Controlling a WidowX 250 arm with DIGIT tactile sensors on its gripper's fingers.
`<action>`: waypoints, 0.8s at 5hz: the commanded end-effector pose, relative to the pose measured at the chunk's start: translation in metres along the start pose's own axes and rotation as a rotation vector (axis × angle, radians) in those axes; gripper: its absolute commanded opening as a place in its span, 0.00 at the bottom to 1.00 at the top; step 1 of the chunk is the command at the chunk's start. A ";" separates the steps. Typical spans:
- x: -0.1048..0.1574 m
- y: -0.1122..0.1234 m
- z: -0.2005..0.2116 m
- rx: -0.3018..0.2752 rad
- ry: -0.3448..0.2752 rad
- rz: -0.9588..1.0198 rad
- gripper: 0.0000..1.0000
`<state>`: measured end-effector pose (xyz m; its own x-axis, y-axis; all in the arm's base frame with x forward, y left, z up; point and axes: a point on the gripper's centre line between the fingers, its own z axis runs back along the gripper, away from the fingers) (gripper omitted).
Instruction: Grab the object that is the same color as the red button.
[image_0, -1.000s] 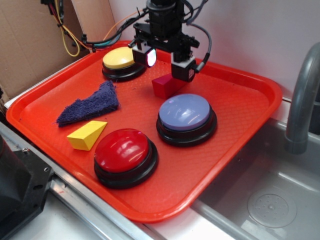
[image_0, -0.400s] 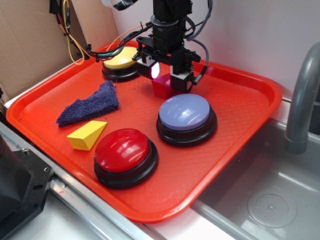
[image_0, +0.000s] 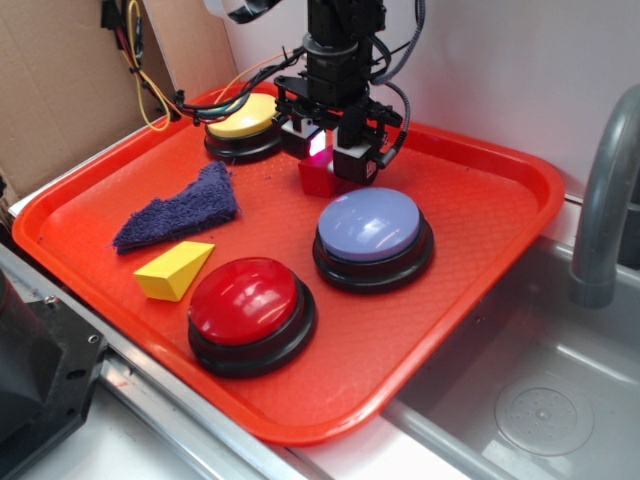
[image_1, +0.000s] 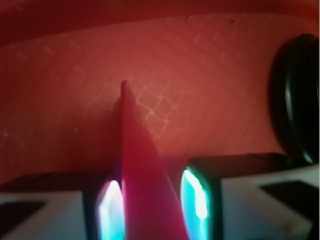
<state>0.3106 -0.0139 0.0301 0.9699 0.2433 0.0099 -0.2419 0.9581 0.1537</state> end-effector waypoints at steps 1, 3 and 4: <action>0.003 0.030 0.061 -0.071 -0.047 0.094 0.00; -0.025 0.076 0.106 -0.024 -0.102 0.115 0.00; -0.040 0.091 0.117 -0.012 -0.137 0.077 0.00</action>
<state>0.2514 0.0418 0.1449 0.9493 0.2957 0.1069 -0.3095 0.9387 0.1516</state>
